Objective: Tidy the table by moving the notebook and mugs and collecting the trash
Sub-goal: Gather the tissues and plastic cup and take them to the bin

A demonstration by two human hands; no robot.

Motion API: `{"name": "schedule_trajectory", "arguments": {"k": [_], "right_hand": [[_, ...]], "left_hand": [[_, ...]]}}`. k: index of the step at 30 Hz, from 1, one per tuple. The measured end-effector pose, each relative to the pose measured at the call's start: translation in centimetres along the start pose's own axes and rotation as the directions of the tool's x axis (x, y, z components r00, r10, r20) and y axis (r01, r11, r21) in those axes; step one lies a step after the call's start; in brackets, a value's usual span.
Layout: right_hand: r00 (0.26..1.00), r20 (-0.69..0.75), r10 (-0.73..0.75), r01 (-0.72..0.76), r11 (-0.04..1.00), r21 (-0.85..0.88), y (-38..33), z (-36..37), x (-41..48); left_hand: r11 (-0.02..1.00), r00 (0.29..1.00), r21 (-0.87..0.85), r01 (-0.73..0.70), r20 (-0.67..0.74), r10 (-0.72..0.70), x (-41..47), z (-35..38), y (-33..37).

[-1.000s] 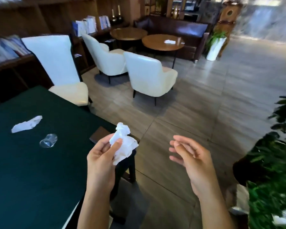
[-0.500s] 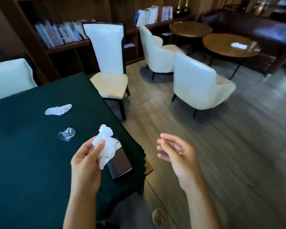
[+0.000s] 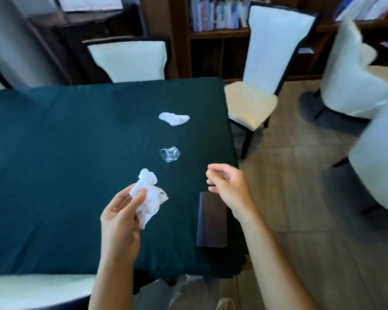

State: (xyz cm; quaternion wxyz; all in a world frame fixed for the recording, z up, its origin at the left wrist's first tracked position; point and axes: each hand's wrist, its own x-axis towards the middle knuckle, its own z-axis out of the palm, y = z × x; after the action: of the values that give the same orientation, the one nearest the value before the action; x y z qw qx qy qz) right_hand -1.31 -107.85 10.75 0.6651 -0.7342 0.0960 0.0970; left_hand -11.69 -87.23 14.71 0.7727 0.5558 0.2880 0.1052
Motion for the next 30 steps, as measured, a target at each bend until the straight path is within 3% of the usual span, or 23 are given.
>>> {"name": "schedule_trajectory", "arguments": {"k": [8, 13, 15, 18, 22, 27, 30], "right_hand": [[0.973, 0.229, 0.013, 0.100, 0.876, -0.472, -0.9, 9.8, 14.1], [0.961, 0.265, 0.077, 0.124, 0.739, -0.663, 0.0, 13.8, 24.7], [0.963, 0.258, 0.074, 0.144, 0.668, -0.730, 0.5, 14.9, 29.1], [0.962, 0.259, 0.090, 0.185, 0.484, -0.855, 1.5, 16.5, 35.5], [0.957, 0.263, 0.119, 0.209, 0.344, -0.915, 2.2, 18.5, 40.8], [0.935, 0.287, 0.211, 0.211, 0.321, -0.923, 2.2, 21.3, 44.1], [0.952, 0.298, 0.073, 0.259, 0.329, -0.908, 2.6, 22.0, 44.2]], "left_hand": [[0.998, 0.997, -0.042, 0.038, -0.064, -0.040, 9.6, 0.7, 1.8], [0.994, 0.992, -0.050, 0.093, -0.076, -0.097, 16.8, 1.4, 2.3], [0.992, 0.989, -0.053, 0.118, -0.085, -0.122, 19.2, 1.6, 2.1], [0.985, 0.983, -0.070, 0.158, -0.079, -0.164, 22.7, 1.9, 1.6], [0.979, 0.979, -0.069, 0.190, -0.060, -0.194, 26.2, 2.0, 1.2], [0.976, 0.977, -0.068, 0.206, -0.034, -0.209, 29.8, 2.1, 1.2], [0.980, 0.981, -0.062, 0.191, -0.028, -0.193, 31.0, 1.8, 1.5]]}}
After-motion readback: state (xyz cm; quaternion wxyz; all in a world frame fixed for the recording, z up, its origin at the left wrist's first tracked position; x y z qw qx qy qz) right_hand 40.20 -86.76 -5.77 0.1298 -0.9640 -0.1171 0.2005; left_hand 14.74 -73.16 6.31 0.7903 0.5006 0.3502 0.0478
